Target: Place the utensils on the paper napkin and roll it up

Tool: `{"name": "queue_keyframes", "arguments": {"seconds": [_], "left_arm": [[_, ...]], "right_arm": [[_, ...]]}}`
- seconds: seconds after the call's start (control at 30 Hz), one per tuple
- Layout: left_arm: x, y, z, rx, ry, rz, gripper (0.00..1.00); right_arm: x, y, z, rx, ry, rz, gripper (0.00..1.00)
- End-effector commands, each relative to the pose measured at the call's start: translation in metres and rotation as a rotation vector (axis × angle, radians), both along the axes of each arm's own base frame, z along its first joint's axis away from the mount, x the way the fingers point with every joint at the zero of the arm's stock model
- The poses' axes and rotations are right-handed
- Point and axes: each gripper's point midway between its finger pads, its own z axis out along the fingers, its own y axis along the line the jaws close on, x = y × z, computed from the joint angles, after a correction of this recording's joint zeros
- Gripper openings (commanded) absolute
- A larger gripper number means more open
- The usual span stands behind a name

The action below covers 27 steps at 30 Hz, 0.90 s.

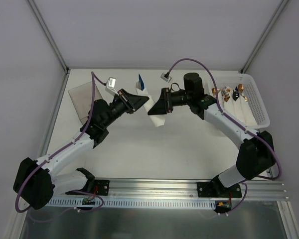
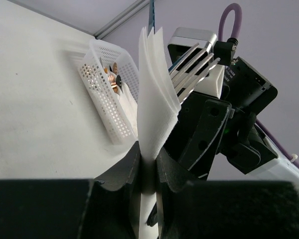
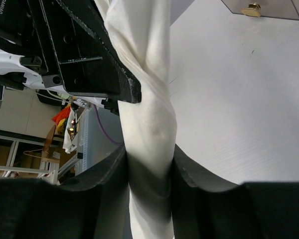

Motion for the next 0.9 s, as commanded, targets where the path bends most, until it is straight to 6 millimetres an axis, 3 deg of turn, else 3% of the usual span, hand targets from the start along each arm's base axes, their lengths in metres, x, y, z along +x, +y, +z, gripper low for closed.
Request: {"name": "queue_keyframes", "arguments": {"seconds": [0.0, 0.17, 0.3, 0.37, 0.5, 0.63, 0.73, 0.87], "left_arm": [[-0.004, 0.0, 0.027, -0.062, -0.08, 0.0, 0.0], [-0.003, -0.001, 0.029, -0.059, -0.089, 0.001, 0.0], [-0.003, -0.002, 0.031, -0.054, -0.1, -0.008, 0.0], [-0.003, -0.003, 0.032, -0.041, -0.107, -0.012, 0.0], [-0.007, 0.001, 0.033, -0.013, -0.113, -0.005, 0.38], [-0.015, 0.009, 0.03, 0.033, -0.132, 0.011, 0.66], [-0.022, 0.013, 0.023, 0.06, -0.119, 0.005, 0.74], [-0.032, 0.009, 0.022, 0.063, -0.129, -0.053, 0.75]], "right_arm": [[-0.018, -0.003, 0.034, 0.09, -0.054, 0.074, 0.35], [-0.022, -0.001, 0.035, 0.107, 0.003, 0.111, 0.21], [-0.023, 0.0, 0.036, 0.118, 0.019, 0.126, 0.01], [-0.023, 0.0, 0.039, 0.132, 0.022, 0.127, 0.0], [-0.021, -0.003, 0.052, 0.164, 0.005, 0.115, 0.0], [-0.017, -0.007, 0.07, 0.189, -0.022, 0.1, 0.0], [-0.016, -0.008, 0.077, 0.2, -0.027, 0.098, 0.0], [-0.017, -0.007, 0.081, 0.214, -0.027, 0.1, 0.0]]}}
